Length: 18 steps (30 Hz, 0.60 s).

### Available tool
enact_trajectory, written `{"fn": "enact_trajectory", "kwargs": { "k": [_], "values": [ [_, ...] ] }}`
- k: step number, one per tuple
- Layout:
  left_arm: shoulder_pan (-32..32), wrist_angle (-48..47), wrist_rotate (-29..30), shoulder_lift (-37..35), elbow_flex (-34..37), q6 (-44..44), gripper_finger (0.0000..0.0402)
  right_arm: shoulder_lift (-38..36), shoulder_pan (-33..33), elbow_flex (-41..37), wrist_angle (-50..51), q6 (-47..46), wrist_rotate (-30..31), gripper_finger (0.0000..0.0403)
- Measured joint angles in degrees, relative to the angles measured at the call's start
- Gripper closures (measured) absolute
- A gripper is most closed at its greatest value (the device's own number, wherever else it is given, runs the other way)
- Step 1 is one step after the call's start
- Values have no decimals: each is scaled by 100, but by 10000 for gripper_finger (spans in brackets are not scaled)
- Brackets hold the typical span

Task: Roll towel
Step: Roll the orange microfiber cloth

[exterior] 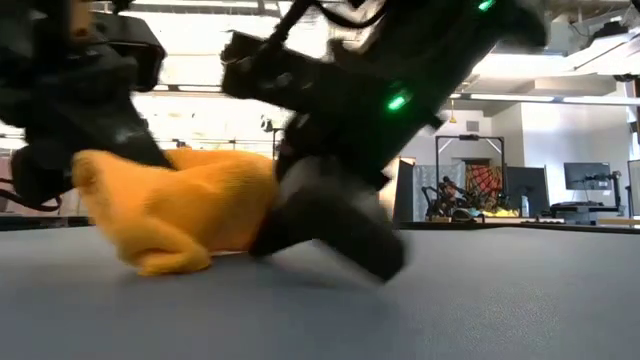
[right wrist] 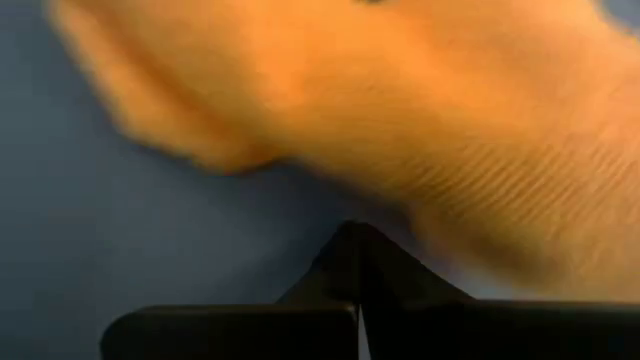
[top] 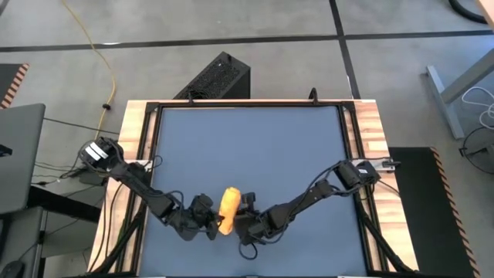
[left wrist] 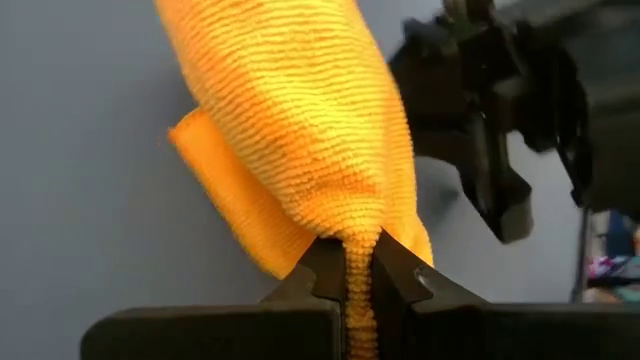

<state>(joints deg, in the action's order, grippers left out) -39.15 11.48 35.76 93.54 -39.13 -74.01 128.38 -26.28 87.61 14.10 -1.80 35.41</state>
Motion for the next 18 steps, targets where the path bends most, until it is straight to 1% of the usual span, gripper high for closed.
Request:
{"fn": "enact_trajectory", "kwargs": {
  "k": [2, 6, 8, 10, 12, 15, 18],
  "values": [
    [147, 142, -144, -9, -2, 4, 401, -141, -55, 0, 488, -326, -153, 383],
    [453, 295, -635, -9, -2, 4, 401, -484, -116, 0, 1457, -916, -916, 383],
    [583, 355, -804, -9, -2, -10, 397, -663, -146, 0, 1766, -1210, -1123, 383],
    [695, 381, -854, -11, -2, -118, 392, -779, -160, 0, 1781, -1423, -1345, 383],
    [804, 457, -854, 10, -2, -248, 388, -798, -182, 7, 1588, -1592, -1555, 383],
    [950, 616, -930, 24, -2, -308, 388, -686, -263, 7, 1388, -1866, -1582, 383],
    [1084, 659, -994, 24, -2, -317, 388, -473, -353, 3, 1289, -2179, -1214, 383]
  ]
}}
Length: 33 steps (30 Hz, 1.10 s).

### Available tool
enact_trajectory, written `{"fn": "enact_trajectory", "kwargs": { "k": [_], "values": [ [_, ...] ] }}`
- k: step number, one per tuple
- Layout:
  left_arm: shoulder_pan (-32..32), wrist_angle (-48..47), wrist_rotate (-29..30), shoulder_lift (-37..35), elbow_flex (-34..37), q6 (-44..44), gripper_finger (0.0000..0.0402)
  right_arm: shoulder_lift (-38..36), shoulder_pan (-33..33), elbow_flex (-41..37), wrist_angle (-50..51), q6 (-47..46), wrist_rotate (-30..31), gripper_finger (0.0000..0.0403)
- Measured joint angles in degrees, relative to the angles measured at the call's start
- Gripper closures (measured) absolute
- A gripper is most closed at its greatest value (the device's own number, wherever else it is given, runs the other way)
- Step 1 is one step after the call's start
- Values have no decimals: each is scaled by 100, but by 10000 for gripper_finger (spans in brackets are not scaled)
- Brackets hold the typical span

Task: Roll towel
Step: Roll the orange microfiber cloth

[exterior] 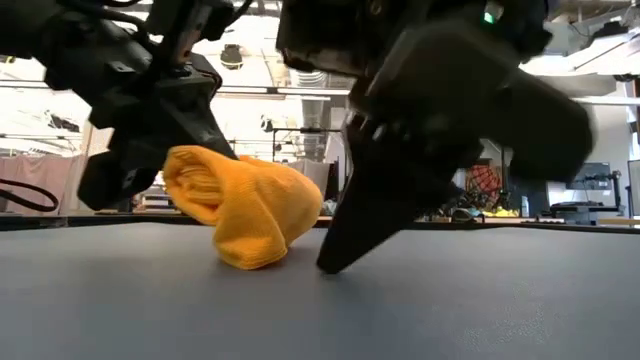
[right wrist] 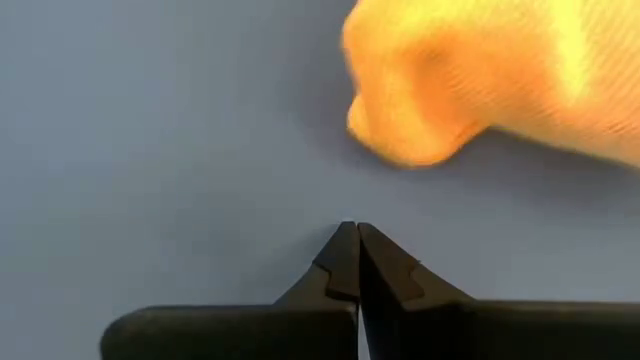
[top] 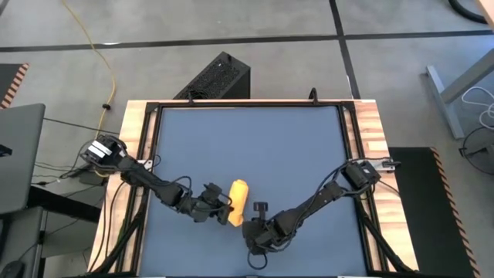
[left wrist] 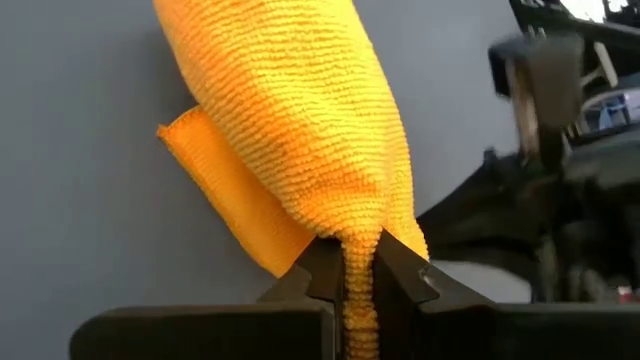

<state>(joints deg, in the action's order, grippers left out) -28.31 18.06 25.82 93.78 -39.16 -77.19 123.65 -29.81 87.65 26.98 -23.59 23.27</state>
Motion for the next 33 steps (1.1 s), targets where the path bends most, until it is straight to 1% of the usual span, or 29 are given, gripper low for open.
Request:
{"fn": "enact_trajectory", "kwargs": {
  "k": [5, 8, 15, 21, 23, 24, 27, 30, 31, 33],
  "values": [
    [126, -21, -181, 2, 0, -52, 388, 232, -56, 10, -423, -207, 656, 383],
    [148, -4, -190, 2, 0, -136, 388, 332, -53, 4, -740, -169, 911, 383],
    [210, 212, -91, 7, 0, -249, 388, 593, 103, 0, -2178, 294, 955, 383],
    [229, 105, 80, 7, -13, -323, 388, 605, 167, -3, -2381, 28, 1308, 383],
    [202, 32, 154, 7, -13, -390, 388, 584, 167, 0, -2509, 9, 1211, 383],
    [198, 9, 190, 7, -13, -407, 388, 576, 159, 32, -2503, 0, 1072, 383],
    [194, 22, 257, 7, -13, -409, 388, 561, 128, 256, -2178, -24, 412, 383],
    [196, -52, 305, 7, -13, -411, 388, 551, 84, 580, -1448, -51, -373, 383],
    [196, -70, 308, 7, -13, -411, 388, 551, 51, 705, -1116, -40, -479, 383],
    [180, -101, 306, 7, -13, -411, 388, 551, -29, 958, -482, -81, -502, 383]
  ]
}}
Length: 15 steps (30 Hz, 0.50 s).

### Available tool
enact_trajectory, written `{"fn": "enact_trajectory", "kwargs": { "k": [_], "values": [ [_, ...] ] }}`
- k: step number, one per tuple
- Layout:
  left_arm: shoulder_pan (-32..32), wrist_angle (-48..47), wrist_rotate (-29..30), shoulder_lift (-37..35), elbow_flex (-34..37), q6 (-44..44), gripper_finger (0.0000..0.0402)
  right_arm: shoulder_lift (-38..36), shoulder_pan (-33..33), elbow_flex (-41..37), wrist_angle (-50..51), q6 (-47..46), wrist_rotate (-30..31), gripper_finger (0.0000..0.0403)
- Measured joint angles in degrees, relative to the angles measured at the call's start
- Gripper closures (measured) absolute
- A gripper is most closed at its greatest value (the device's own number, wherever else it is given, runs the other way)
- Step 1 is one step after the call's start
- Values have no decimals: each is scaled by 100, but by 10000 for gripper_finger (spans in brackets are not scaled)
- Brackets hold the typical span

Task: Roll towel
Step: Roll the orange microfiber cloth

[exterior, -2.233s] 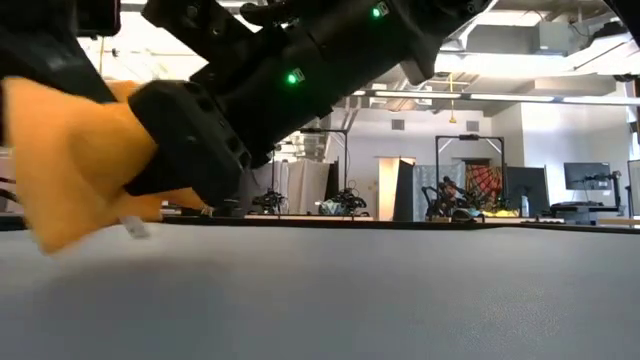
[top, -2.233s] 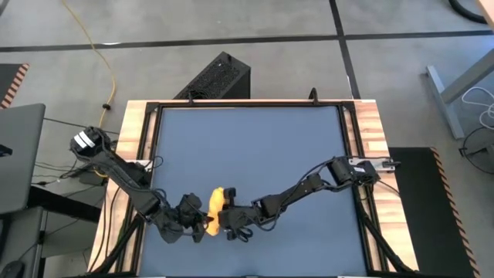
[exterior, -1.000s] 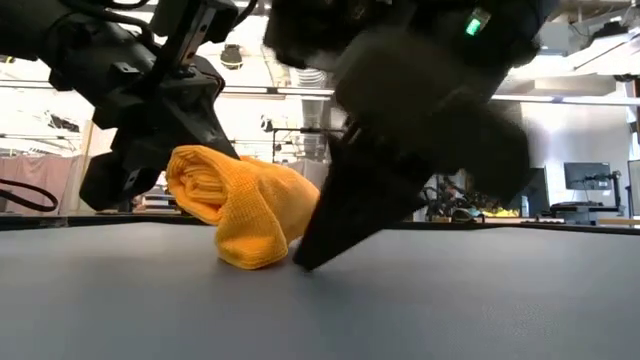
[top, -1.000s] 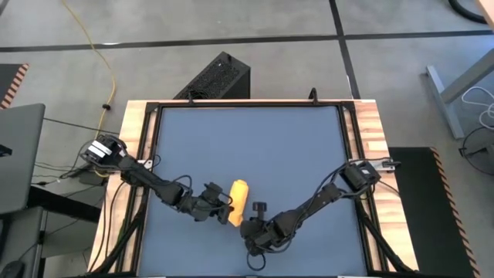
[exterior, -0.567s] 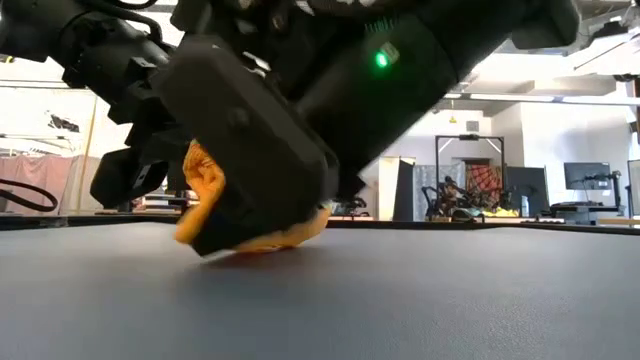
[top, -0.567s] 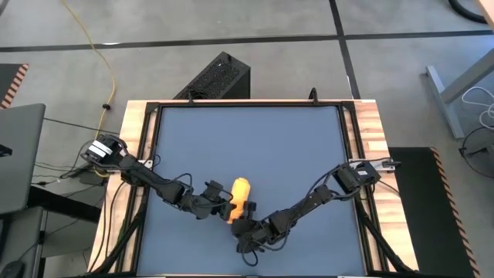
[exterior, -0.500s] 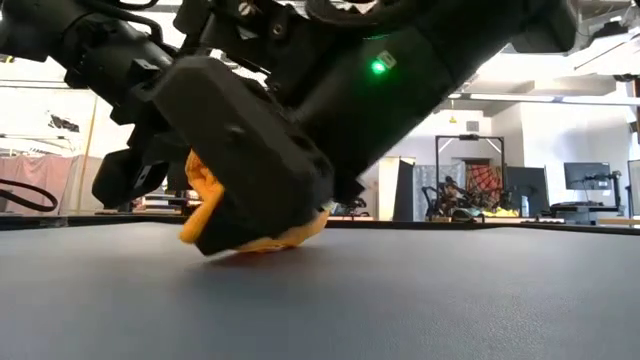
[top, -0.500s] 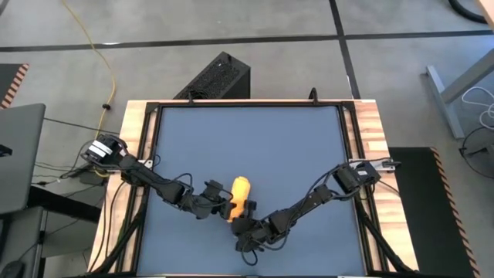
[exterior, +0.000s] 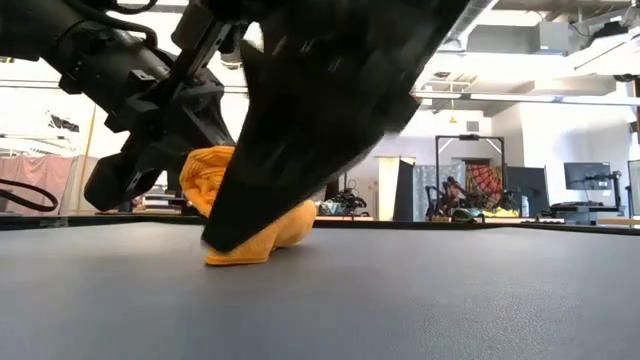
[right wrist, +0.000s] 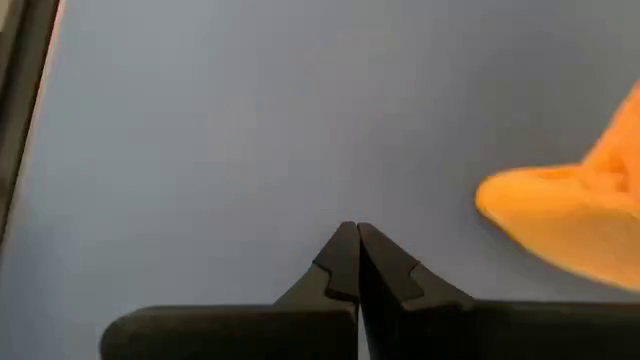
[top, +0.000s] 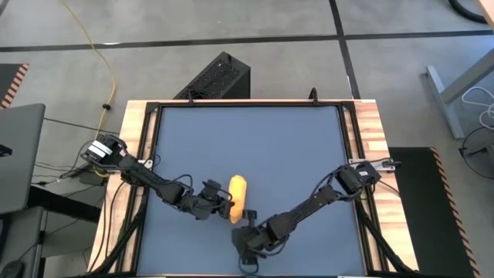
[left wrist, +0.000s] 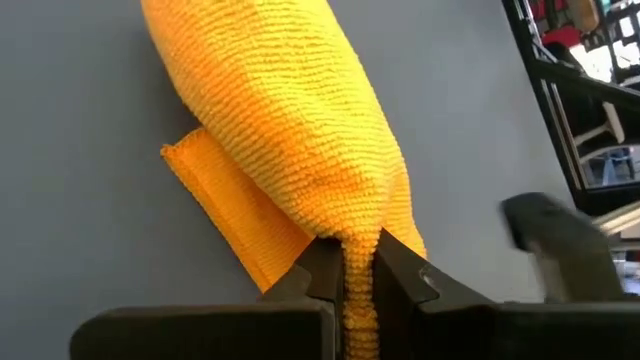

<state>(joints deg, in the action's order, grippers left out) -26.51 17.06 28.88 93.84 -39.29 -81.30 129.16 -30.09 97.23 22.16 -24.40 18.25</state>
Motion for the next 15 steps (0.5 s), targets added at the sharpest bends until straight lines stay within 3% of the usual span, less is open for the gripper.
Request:
{"fn": "enact_trajectory", "kwargs": {
  "k": [7, 11, 15],
  "values": [
    [-177, 44, 346, 78, -5, -190, 388, -577, -353, 170, 1152, 57, 227, 383],
    [-291, 551, 405, 744, -137, -503, 388, -913, -480, 173, 2110, -381, 1104, 382],
    [-320, 963, 387, 1464, -503, -413, 388, -1085, -423, 124, 2320, -536, 1245, 382]
  ]
}}
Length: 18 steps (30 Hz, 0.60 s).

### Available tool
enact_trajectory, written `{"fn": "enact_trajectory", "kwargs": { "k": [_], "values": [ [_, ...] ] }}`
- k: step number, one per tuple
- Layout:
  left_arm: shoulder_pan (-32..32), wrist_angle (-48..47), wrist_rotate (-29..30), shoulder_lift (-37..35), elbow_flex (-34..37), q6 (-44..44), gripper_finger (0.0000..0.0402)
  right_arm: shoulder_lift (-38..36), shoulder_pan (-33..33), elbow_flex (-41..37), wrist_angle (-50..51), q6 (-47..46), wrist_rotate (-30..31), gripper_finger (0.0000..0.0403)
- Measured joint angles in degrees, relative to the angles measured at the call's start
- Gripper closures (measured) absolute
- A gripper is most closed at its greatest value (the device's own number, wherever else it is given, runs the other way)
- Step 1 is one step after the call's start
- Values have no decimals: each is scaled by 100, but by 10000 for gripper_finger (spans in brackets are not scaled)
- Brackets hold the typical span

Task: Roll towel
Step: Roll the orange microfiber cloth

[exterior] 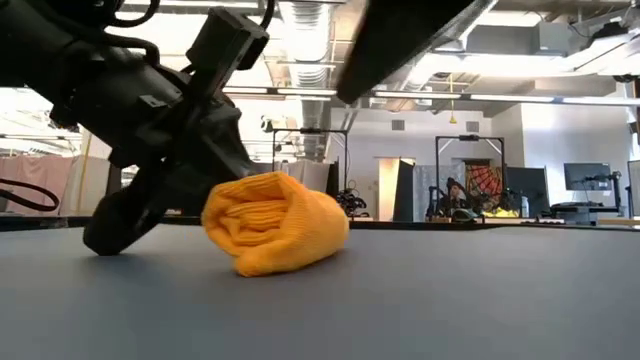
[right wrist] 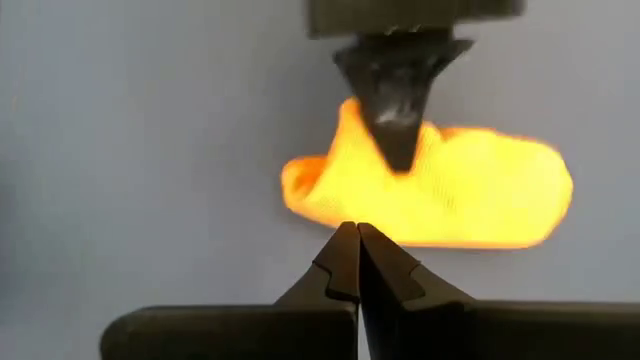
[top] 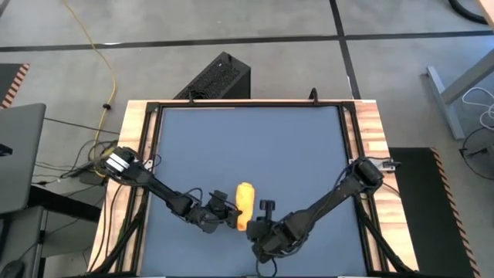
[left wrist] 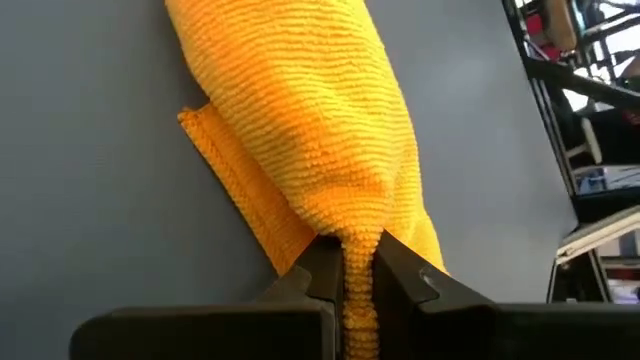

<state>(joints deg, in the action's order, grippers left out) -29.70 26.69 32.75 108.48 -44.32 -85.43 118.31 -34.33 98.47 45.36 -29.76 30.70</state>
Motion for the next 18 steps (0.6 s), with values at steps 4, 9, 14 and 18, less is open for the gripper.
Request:
{"fn": "enact_trajectory", "kwargs": {
  "k": [4, 9, 14, 18],
  "values": [
    [14, -133, 12, 254, -321, 258, 388, -404, 11, -742, -145, -166, -76, 382],
    [8, -691, -216, 96, -609, 1167, 372, -1542, 110, -2391, -1732, -476, -335, 382],
    [65, -764, -100, -149, -843, 1999, 319, -2346, 365, -3850, -3349, -719, -829, 383],
    [160, -832, -103, -313, -854, 2144, 277, -2590, 481, -4360, -3360, -1153, -686, 383]
  ]
}}
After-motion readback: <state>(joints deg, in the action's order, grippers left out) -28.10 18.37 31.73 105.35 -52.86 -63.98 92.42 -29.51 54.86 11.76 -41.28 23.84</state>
